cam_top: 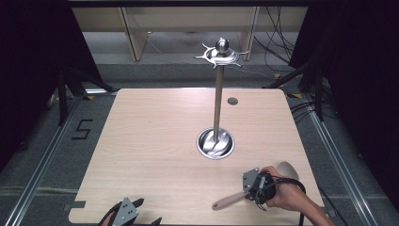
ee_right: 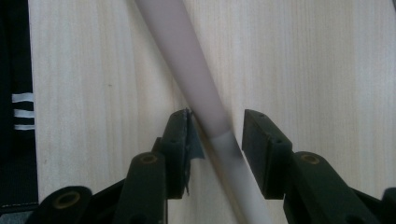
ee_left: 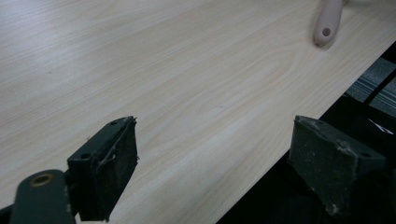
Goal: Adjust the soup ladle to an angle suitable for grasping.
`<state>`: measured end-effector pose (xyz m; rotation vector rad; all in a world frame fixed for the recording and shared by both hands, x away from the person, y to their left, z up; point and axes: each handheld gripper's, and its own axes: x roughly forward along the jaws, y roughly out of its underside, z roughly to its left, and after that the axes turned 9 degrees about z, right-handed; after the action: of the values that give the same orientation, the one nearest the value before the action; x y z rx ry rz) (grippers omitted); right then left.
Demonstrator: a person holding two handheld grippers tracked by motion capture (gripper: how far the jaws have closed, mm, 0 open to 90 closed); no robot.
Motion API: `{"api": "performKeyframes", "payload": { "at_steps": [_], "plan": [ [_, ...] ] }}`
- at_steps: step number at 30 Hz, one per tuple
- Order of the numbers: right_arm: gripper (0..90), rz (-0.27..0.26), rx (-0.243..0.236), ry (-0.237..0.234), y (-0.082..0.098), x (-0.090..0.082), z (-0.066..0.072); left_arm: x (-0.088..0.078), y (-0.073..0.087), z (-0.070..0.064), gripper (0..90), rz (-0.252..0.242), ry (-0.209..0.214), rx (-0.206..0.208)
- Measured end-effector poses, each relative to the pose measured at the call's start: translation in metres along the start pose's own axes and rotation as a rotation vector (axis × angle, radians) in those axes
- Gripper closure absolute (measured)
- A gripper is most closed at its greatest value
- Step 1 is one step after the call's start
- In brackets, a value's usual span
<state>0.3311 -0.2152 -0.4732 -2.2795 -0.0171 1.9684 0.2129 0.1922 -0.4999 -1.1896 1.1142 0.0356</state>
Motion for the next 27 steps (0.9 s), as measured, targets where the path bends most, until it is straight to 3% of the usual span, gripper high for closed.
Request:
{"api": "performKeyframes", "payload": {
  "at_steps": [3,4,7,8,9,10,14,15,17,18,19,20,21,22,23,24,25,26,27],
  "plan": [
    [64.0,0.017,0.026,0.004,0.000,0.000,0.001,0.000,0.000,-0.001,14.9,-0.008,0.003,-0.011],
    [64.6,0.003,-0.017,0.007,-0.001,0.002,-0.002,0.000,0.000,0.000,14.9,-0.007,0.004,-0.011],
    [64.6,-0.003,-0.020,-0.012,-0.002,0.003,-0.003,0.000,0.000,0.000,14.9,-0.008,0.005,-0.011],
    [64.8,0.029,0.032,-0.007,-0.001,0.002,0.000,0.000,0.000,-0.001,14.9,-0.008,0.005,-0.023],
    [64.9,0.040,0.036,-0.008,-0.002,0.002,0.001,0.000,0.000,-0.001,14.9,-0.007,0.006,-0.027],
    [65.2,0.022,-0.013,-0.009,-0.003,0.004,-0.002,0.000,0.000,-0.001,14.9,-0.009,0.005,-0.029],
    [65.6,0.035,-0.005,-0.028,-0.004,0.004,-0.004,0.000,0.000,-0.001,14.9,-0.009,0.007,-0.029],
    [65.8,0.028,-0.030,-0.030,-0.005,0.005,-0.006,0.001,0.000,-0.001,14.9,-0.008,0.009,-0.031],
    [66.6,0.064,-0.013,-0.026,-0.006,0.004,-0.005,-0.001,0.000,0.001,14.9,0.008,-0.002,-0.010],
    [67.5,0.086,0.002,-0.034,-0.008,0.003,-0.002,0.000,0.000,-0.001,14.9,-0.010,0.006,-0.031],
    [68.1,0.083,-0.066,-0.014,-0.009,0.004,-0.005,-0.001,0.000,0.000,14.9,0.002,0.003,-0.017],
    [68.6,0.092,-0.093,-0.001,-0.010,0.003,-0.005,-0.001,0.000,0.000,14.9,-0.001,0.003,-0.018],
    [68.9,0.109,-0.062,-0.010,-0.011,0.002,-0.002,-0.001,0.000,0.000,14.9,-0.002,0.002,-0.020],
    [69.6,0.084,-0.105,0.009,-0.012,0.004,-0.004,-0.001,0.000,0.000,14.9,-0.002,0.002,-0.020],
    [69.6,0.084,-0.105,0.009,-0.012,0.004,-0.004,-0.001,0.000,0.000,14.9,-0.002,0.002,-0.020],
    [71.8,0.116,-0.024,0.026,-0.012,0.001,0.001,-0.001,0.000,0.000,14.9,0.000,0.003,-0.018],
    [72.9,0.115,-0.029,0.022,-0.012,0.000,0.000,-0.001,0.000,0.000,14.9,0.000,0.003,-0.018],
    [74.2,0.083,-0.086,0.019,-0.012,0.001,-0.005,-0.001,0.000,0.000,14.9,0.000,0.003,-0.018],
    [75.6,0.097,-0.034,0.047,-0.011,-0.003,-0.003,-0.001,0.000,0.000,14.9,-0.001,0.003,-0.019]
  ]
}}
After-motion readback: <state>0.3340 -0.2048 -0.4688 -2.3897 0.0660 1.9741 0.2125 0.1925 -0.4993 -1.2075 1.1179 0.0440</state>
